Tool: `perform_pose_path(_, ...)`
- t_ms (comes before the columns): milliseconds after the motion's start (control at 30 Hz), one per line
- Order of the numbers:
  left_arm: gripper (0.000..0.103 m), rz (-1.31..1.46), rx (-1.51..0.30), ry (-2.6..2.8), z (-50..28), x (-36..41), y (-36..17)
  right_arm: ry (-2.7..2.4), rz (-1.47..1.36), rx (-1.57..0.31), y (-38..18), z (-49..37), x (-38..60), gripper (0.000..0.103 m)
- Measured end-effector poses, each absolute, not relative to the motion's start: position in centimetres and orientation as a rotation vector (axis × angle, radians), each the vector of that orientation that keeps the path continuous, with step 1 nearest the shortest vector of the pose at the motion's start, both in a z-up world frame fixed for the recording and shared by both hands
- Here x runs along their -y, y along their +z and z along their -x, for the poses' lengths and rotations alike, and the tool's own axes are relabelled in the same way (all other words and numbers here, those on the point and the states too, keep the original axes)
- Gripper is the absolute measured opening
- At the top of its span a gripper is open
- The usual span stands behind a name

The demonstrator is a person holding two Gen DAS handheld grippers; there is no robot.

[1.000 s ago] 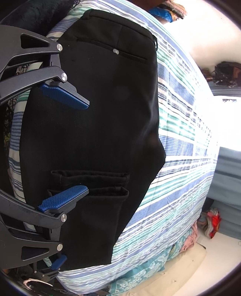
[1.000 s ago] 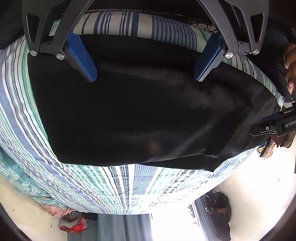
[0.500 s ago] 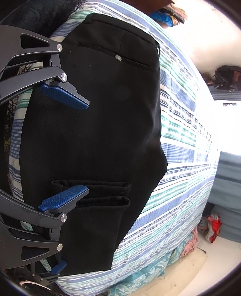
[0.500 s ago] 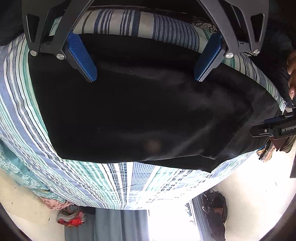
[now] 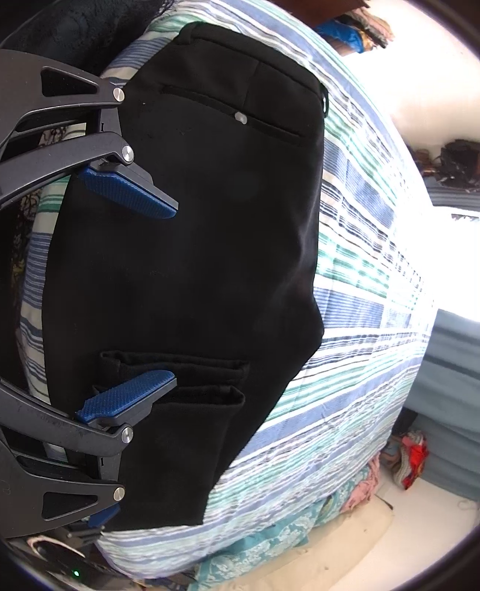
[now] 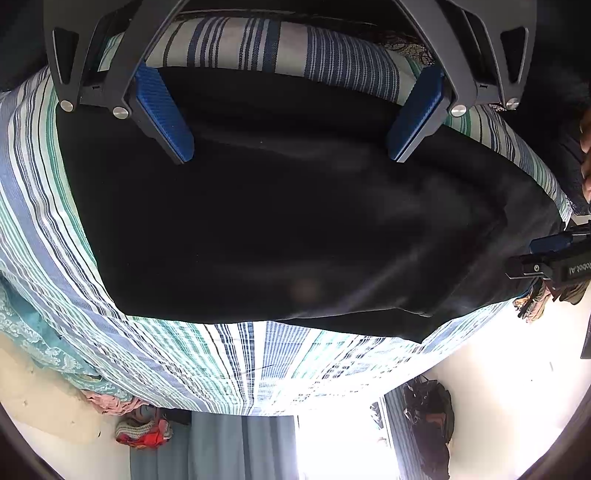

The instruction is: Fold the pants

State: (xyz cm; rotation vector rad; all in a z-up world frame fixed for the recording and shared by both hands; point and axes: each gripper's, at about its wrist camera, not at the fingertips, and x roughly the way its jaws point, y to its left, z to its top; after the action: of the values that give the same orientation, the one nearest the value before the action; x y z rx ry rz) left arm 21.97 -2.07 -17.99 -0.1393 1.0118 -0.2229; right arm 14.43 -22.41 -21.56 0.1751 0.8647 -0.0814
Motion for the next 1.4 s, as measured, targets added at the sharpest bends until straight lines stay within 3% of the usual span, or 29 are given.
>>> perform_pose_path(300, 0.086, 0.266, -0.983, -0.089, -27.3, -9.7, -14.4, -0.071, -0.182, -0.864, -21.5, -14.3, 22.6, 0.103)
perform_pose_path(467, 0.086, 0.203, -1.142, -0.086, -32.0, -15.9, -16.1, -0.067, -0.181, -0.865, -21.5, -14.4, 22.6, 0.103)
perform_pose_path(667, 0.088, 0.117, -1.303, -0.16, -34.4, -15.3, -21.0, -0.077, -0.183, -0.866, -21.6, -14.5, 22.5, 0.103)
perform_pose_path(733, 0.103, 0.097, -1.345, -0.151, -35.0, -14.9, -22.9, -0.078, -0.181, -0.867, -21.5, -14.6, 22.4, 0.103)
perform_pose_path(967, 0.102, 0.185, -1.358, -0.143, -35.2, -15.2, -24.2, -0.079, -0.173, -0.868, -21.5, -14.7, 22.2, 0.103)
perform_pose_path(1000, 0.091, 0.193, -1.357, -0.156, -35.1, -15.0, -24.0, -0.079, -0.172, -0.869, -21.5, -14.7, 22.2, 0.103)
perform_pose_path(1033, 0.065, 0.22, -1.35, -0.195, -34.9, -14.7, -23.5, -0.078, -0.171, -0.869, -21.5, -14.7, 22.1, 0.103)
perform_pose_path(1067, 0.058, 0.231, -1.351, -0.204, -34.7, -14.5, -22.9, -0.078, -0.169, -0.87, -21.5, -14.8, 22.1, 0.103)
perform_pose_path(1133, 0.028, 0.208, -1.344, -0.171, -34.1, -14.0, -21.4, -0.077, -0.166, -0.873, -21.4, -14.8, 22.0, 0.103)
perform_pose_path(1233, 0.019, 0.237, -1.333, -0.155, -33.3, -13.6, -18.6, -0.074, -0.159, -0.885, -21.4, -15.0, 21.9, 0.103)
perform_pose_path(1400, 0.017, 0.342, -1.281, -0.283, -31.4, -10.2, -11.3, -0.053, -0.187, -0.918, -20.7, -15.3, 22.4, 0.103)
